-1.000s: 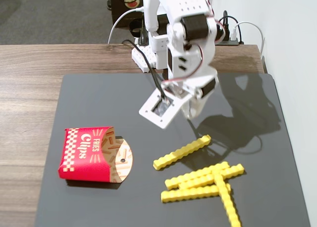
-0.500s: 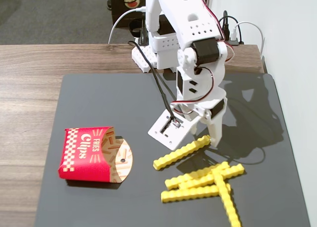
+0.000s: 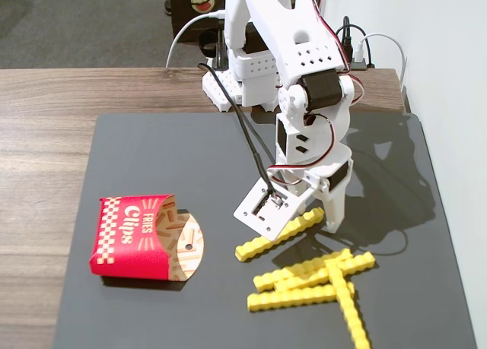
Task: Grab a fry
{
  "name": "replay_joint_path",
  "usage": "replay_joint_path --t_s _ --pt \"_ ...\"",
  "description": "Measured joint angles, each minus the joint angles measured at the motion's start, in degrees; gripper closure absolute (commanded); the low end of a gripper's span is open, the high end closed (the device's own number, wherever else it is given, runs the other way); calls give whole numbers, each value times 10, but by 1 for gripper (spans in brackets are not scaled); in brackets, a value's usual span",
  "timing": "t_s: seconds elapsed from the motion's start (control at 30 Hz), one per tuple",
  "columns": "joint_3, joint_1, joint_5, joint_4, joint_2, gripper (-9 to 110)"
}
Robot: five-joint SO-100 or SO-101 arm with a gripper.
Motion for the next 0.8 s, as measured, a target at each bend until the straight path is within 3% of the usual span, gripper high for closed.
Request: replay_joint_path --t_s 0.13,0.53,0.8 --pt "-3 0 0 -1 -4 101" --pt "-4 0 -25 24 11 101" --pt "50 44 -113 104 148 101"
